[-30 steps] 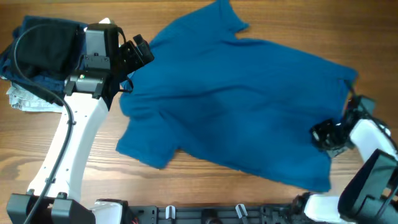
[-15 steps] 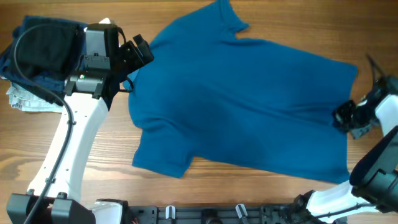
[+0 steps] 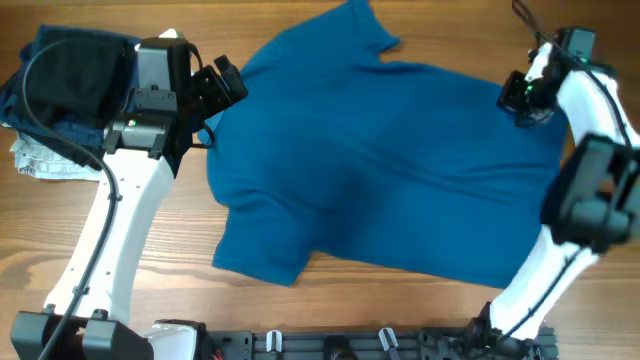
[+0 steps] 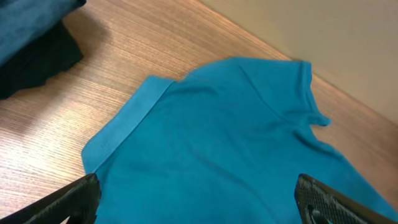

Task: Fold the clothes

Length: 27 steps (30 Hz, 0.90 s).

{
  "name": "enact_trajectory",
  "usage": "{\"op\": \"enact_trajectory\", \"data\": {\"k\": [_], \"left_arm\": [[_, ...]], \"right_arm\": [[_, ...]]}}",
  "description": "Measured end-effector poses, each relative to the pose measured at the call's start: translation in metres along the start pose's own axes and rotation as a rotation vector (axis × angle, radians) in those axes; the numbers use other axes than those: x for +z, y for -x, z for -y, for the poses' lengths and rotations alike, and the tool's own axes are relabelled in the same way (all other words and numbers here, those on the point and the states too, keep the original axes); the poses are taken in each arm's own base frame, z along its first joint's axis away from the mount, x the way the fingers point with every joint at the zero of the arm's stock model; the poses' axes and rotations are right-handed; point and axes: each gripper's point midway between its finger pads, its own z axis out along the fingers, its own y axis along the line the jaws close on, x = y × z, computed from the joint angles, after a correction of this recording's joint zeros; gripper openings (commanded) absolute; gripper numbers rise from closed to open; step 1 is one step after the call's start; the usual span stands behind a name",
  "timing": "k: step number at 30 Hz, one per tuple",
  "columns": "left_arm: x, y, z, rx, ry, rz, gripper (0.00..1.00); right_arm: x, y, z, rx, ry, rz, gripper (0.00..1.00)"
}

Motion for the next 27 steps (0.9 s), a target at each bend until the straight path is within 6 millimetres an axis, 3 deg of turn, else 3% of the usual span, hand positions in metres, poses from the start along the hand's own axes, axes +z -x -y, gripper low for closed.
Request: {"op": "enact_trajectory", "data": {"k": [2, 9, 19, 24, 27], "left_arm": [[0.0, 0.0, 0.0, 0.0, 0.001, -0.001, 1.0], [0.0, 0.0, 0.0, 0.0, 0.001, -0.001, 1.0], [0.0, 0.0, 0.0, 0.0, 0.001, -0.001, 1.0], [0.0, 0.0, 0.0, 0.0, 0.001, -0.001, 1.0], [0.0, 0.0, 0.0, 0.0, 0.001, -0.001, 1.0]], "right_arm": [[0.021, 0.002, 0.009, -0.007, -0.034, -0.036, 0.04], [0.028, 0.029, 0.018, -0.021, -0.09, 0.054, 0.04], [0.043, 0.097, 0.016, -0.052, -0.079, 0.326, 0.04], [0.045, 0.117, 0.017, -0.058, -0.092, 0.415, 0.04], [0.037, 0.126, 0.015, -0.058, -0.092, 0.418, 0.14]]}}
